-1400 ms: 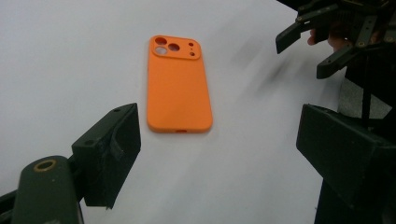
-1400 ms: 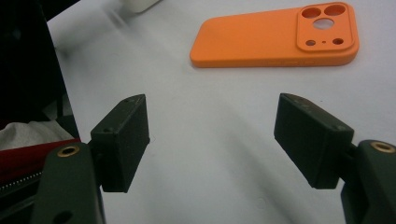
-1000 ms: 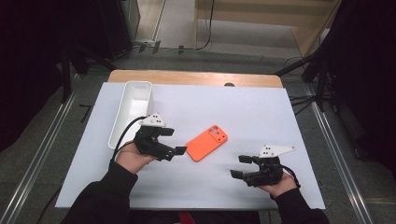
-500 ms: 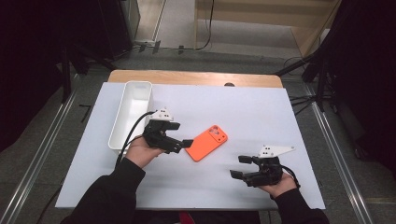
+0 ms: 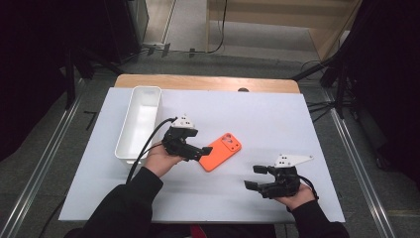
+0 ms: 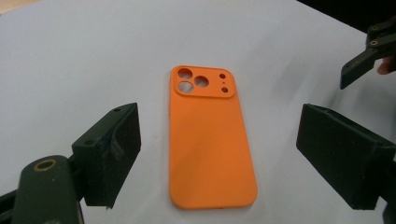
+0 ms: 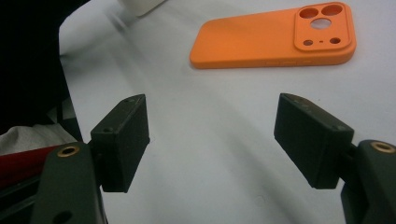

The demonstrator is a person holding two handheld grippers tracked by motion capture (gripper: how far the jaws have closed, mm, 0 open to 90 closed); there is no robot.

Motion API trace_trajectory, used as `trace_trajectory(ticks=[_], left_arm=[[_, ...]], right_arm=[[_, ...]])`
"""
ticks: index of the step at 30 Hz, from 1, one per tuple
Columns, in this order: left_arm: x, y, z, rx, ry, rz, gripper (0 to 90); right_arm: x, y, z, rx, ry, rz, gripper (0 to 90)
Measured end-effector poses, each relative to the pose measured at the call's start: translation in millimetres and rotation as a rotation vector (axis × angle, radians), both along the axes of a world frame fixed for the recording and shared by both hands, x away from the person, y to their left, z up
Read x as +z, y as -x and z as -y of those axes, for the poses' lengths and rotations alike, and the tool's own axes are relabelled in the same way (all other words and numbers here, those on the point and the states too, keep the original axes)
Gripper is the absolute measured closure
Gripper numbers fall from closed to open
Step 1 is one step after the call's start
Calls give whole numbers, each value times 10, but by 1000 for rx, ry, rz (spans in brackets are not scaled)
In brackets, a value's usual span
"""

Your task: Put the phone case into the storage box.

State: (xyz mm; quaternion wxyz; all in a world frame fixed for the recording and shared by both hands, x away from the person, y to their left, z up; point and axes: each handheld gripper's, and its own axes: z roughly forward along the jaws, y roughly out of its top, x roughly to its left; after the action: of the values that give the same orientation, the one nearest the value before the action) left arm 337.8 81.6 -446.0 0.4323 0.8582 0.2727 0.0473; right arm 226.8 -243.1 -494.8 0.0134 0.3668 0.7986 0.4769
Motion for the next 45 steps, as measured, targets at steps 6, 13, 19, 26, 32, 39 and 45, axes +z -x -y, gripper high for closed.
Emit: trace_trajectory(ticks=[6, 13, 19, 26, 32, 39, 45], left_arm=[[-74, -7, 78, 10, -5, 4, 142], [-111, -13, 121, 18, 4, 12, 141], [-159, -28, 177, 20, 2, 6, 141], [-206, -32, 284, 11, 4, 3, 141], [-252, -36, 386, 5, -14, 13, 141], [-300, -49, 402, -1, -22, 28, 141], [-332, -46, 420, -1, -24, 27, 140]], right_arm=[[0, 3, -1, -1, 1, -3, 251], [-1, 2, 2, 0, 2, -4, 251], [-4, 1, 0, 1, 2, -5, 251], [-2, 2, -5, 2, 4, -5, 251], [-3, 3, 1, 3, 1, -4, 251], [-8, 8, 21, -4, 1, -6, 251], [-9, 14, 21, -5, 1, -9, 251]])
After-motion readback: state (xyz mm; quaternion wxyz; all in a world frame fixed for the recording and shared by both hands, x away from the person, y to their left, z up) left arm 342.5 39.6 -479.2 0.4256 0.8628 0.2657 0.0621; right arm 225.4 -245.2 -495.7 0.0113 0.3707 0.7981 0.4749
